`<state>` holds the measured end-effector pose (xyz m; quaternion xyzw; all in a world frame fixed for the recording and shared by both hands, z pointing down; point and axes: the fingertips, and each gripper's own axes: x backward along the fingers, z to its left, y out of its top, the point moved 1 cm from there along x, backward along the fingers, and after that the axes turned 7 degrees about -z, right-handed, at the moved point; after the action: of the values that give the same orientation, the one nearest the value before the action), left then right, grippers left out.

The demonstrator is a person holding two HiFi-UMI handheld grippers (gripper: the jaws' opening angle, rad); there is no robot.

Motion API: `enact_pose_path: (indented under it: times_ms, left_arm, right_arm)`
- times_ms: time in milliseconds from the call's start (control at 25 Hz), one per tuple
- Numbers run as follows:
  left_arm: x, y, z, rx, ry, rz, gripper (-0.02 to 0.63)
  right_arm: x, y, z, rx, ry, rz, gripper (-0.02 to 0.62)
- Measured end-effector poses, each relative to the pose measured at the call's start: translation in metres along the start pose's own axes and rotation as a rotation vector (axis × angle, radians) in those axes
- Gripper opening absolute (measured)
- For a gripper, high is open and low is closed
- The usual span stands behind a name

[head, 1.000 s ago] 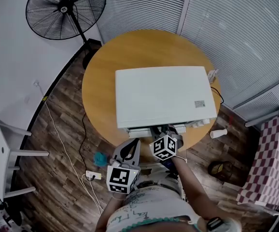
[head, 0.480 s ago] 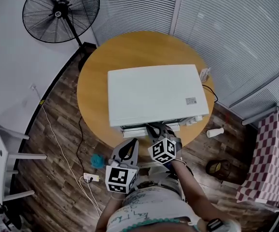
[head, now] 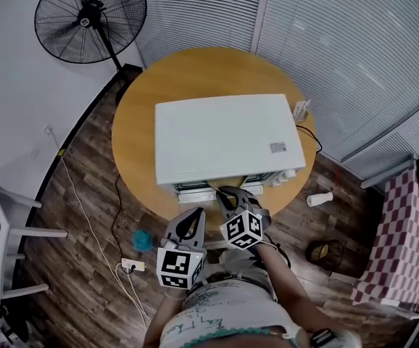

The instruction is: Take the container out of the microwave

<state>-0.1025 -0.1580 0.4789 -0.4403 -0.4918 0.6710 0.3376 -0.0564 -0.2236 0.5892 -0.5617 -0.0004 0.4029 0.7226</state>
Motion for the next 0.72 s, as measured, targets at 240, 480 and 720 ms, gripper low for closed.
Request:
enact_pose_path:
  times_ms: [240,480,720]
  left_arm:
    - [0.002,-0.002,-0.008,0.005,0.026,-0.007,0.015]
    - [0.008,-0.007,-0.014,0.019,0.073,-0.012,0.015]
    - [0.014,-0.009,-0.025,0.026,0.119,-0.021,0.015]
  right_arm:
    - [0.01,-0.001,0.006,-0.006,0.028,-0.018,0.012]
    - [0.021,-0.005,0.017,0.018,0.07,-0.031,0.012]
    - [0.034,-0.006,0.021,0.04,0.102,-0.053,0.012]
